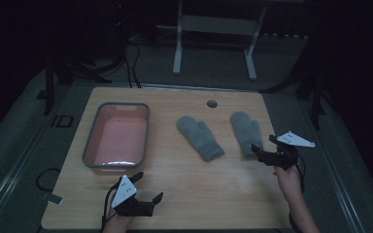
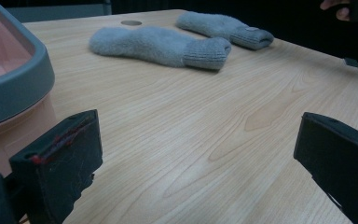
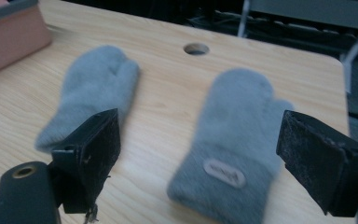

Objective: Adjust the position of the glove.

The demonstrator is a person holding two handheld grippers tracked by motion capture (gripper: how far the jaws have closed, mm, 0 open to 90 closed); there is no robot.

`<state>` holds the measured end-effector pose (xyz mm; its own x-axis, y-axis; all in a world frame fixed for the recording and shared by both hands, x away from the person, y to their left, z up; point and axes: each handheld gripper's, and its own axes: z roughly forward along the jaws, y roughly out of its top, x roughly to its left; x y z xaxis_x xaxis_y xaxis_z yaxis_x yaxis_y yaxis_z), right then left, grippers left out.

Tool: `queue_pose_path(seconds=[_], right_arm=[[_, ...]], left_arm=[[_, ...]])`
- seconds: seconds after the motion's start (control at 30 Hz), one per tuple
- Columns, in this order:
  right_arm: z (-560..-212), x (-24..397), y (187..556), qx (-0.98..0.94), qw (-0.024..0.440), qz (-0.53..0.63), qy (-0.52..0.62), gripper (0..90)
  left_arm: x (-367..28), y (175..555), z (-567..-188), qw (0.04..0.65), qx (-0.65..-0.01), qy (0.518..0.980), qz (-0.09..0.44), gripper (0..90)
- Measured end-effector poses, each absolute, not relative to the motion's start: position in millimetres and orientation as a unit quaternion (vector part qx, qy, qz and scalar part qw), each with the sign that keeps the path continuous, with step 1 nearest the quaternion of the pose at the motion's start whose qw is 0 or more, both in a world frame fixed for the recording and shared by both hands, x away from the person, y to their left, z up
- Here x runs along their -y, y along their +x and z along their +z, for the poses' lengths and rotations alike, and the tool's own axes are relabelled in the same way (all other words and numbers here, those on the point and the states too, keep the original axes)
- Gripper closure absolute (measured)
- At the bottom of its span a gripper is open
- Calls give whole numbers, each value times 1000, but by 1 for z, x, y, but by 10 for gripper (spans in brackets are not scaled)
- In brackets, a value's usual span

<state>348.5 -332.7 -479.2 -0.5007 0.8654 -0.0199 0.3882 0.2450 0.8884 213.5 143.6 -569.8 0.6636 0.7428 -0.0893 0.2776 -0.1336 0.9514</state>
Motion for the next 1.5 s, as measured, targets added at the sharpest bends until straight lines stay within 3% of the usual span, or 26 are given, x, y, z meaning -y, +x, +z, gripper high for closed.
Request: queue_pose_path(seconds=[0.7, 1.13, 1.4, 1.47, 1.5], right_arm=[[-457, 258, 393, -790, 246, 450, 336, 145], [-467, 214, 424, -812, 198, 449, 315, 140], [-490, 185, 446, -836, 164, 429, 299, 137], [-496, 180, 451, -841, 161, 421, 300, 160], [-498, 178, 454, -847, 158, 412, 296, 216]], left_arm=[[-143, 213, -570, 557, -351, 724, 206, 14], [-143, 213, -569, 558, -347, 726, 202, 14], [-143, 212, -569, 558, -345, 728, 197, 14], [-143, 213, -569, 558, -344, 729, 197, 14], [-143, 213, -569, 557, -343, 730, 197, 14]])
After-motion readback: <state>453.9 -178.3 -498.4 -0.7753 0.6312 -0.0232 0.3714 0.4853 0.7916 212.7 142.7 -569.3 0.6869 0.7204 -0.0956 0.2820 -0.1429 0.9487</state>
